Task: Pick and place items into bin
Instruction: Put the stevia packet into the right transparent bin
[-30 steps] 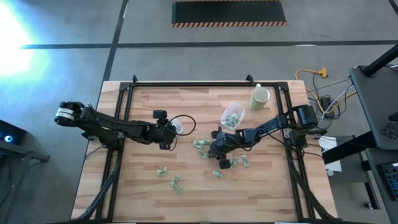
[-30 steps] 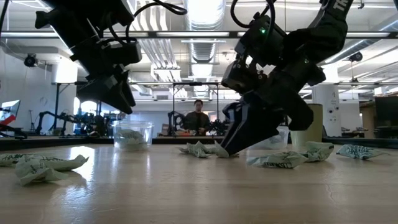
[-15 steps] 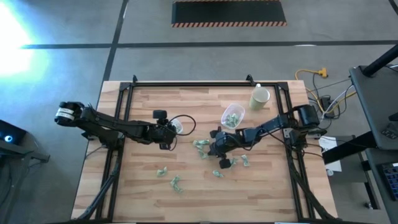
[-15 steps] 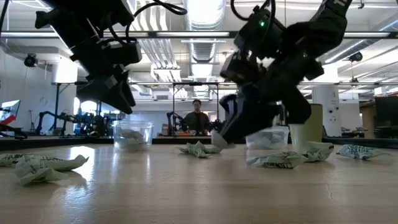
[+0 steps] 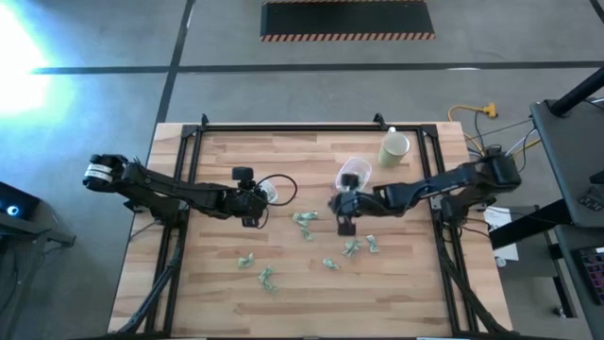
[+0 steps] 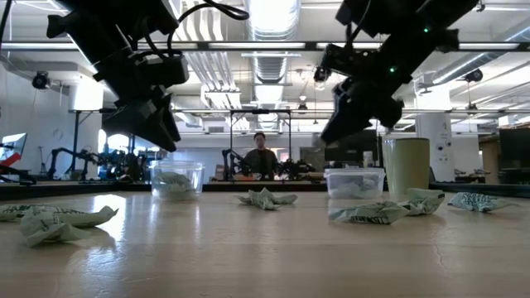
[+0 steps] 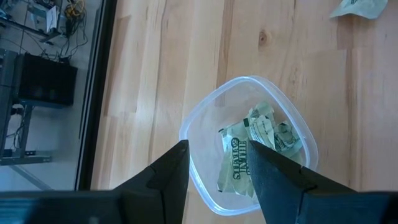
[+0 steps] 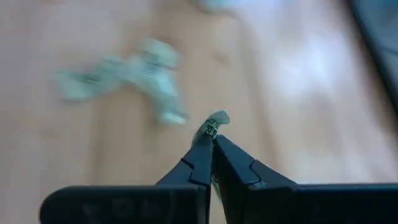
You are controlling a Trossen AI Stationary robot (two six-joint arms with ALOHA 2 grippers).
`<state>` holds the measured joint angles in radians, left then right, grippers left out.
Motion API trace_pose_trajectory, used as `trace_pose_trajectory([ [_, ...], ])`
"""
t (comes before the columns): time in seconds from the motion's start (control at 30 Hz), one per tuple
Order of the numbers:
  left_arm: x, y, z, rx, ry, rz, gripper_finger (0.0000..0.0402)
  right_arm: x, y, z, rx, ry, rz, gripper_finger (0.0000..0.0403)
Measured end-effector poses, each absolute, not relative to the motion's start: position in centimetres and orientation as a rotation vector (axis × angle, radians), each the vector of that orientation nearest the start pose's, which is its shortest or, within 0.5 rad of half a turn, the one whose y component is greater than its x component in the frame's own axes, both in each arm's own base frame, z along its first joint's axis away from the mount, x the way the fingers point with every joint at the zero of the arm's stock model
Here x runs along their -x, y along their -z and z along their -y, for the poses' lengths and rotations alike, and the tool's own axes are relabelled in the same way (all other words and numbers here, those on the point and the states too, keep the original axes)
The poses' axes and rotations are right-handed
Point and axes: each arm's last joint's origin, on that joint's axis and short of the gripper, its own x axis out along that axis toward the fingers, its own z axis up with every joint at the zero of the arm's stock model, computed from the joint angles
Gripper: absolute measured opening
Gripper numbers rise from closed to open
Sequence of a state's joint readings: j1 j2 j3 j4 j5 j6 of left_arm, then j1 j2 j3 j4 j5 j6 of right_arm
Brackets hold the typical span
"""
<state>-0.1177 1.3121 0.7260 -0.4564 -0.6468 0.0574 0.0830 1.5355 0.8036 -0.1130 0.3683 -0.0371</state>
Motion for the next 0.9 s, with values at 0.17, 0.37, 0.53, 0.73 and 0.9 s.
trace_pose_trajectory([
  [0.17,-23.6,-19.5,1.0,-0.444,-0.453,-0.991,0.0147,-27.7,-18.2,-0.4,0.228,0.582,-0.833,0.0009],
  [0.37,-23.6,-19.5,1.0,-0.444,-0.453,-0.991,0.0147,-27.0,-17.6,0.7,0.205,0.711,-0.837,0.0009],
  [0.53,-23.6,-19.5,1.0,-0.444,-0.453,-0.991,0.0147,-26.6,-16.5,1.9,0.178,0.762,-0.874,0.0009],
  [0.73,-23.6,-19.5,1.0,-0.444,-0.453,-0.991,0.0147,-26.1,-15.7,2.6,0.139,0.773,-0.880,0.0011],
  [0.9,-23.6,-19.5,1.0,-0.444,-0.453,-0.991,0.0147,-26.1,-15.5,2.5,0.137,0.743,-0.876,0.0043],
])
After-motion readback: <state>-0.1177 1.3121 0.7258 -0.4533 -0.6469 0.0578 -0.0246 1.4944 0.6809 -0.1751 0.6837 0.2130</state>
